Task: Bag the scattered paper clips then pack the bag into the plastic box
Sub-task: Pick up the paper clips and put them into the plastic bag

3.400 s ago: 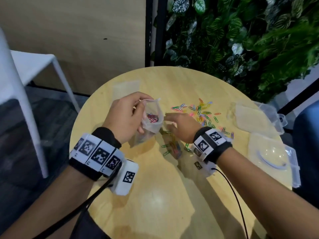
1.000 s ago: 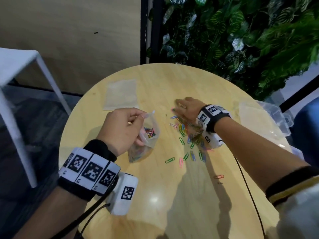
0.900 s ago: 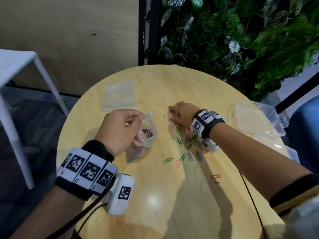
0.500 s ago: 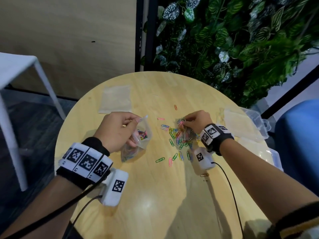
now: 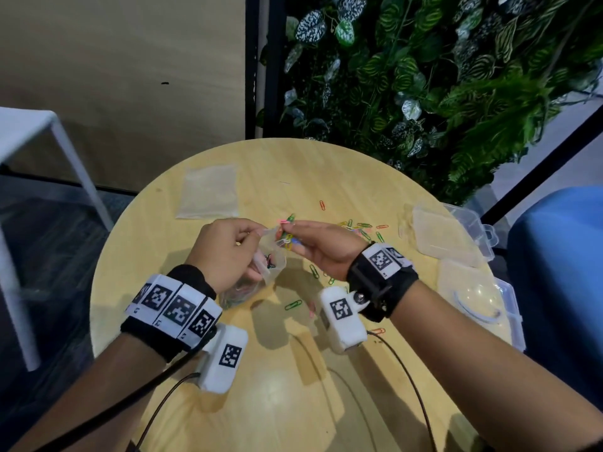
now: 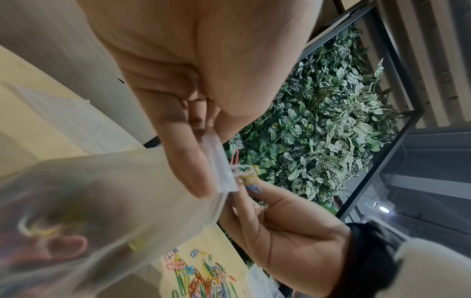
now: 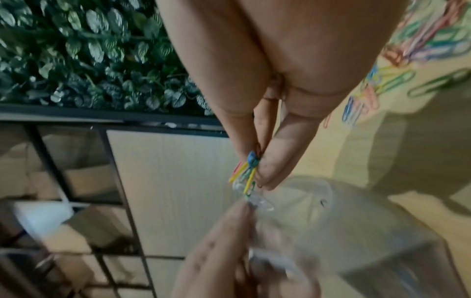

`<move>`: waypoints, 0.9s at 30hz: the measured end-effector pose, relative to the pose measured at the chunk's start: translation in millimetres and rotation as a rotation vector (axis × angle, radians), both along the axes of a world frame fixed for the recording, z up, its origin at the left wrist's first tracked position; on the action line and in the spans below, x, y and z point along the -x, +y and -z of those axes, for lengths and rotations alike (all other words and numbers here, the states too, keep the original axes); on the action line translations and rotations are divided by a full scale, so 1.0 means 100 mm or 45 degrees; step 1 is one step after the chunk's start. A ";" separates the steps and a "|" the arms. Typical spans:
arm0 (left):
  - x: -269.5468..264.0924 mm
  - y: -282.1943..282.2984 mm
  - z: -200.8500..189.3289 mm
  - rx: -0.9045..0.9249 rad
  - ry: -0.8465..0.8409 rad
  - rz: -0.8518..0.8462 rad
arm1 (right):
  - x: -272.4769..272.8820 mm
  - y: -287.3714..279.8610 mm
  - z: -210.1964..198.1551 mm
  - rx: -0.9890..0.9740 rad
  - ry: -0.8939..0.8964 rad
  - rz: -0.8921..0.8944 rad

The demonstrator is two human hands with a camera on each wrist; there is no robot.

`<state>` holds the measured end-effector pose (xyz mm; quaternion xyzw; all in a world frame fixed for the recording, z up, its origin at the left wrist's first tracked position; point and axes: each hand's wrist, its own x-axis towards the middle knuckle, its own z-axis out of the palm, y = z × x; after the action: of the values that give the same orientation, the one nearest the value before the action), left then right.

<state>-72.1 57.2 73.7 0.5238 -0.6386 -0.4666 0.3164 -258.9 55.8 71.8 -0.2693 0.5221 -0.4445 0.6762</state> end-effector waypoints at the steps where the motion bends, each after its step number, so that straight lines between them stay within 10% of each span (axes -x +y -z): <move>1: 0.01 -0.01 0.00 -0.006 0.007 -0.012 | -0.07 0.02 0.01 0.008 0.035 -0.039; 8: 0.03 -0.07 0.05 -0.053 -0.020 -0.108 | -0.24 0.10 0.01 0.429 0.567 0.138; 17: 0.09 -0.01 0.00 0.014 -0.057 -0.043 | -0.36 0.19 0.08 0.861 1.610 -0.382; 27: 0.04 -0.02 -0.01 0.107 -0.115 0.031 | -0.25 0.04 -0.22 0.943 1.761 -0.661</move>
<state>-75.7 55.6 74.2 0.5229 -0.6774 -0.4191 0.3033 -233.4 60.3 93.9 -0.7996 0.5612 -0.1514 0.1508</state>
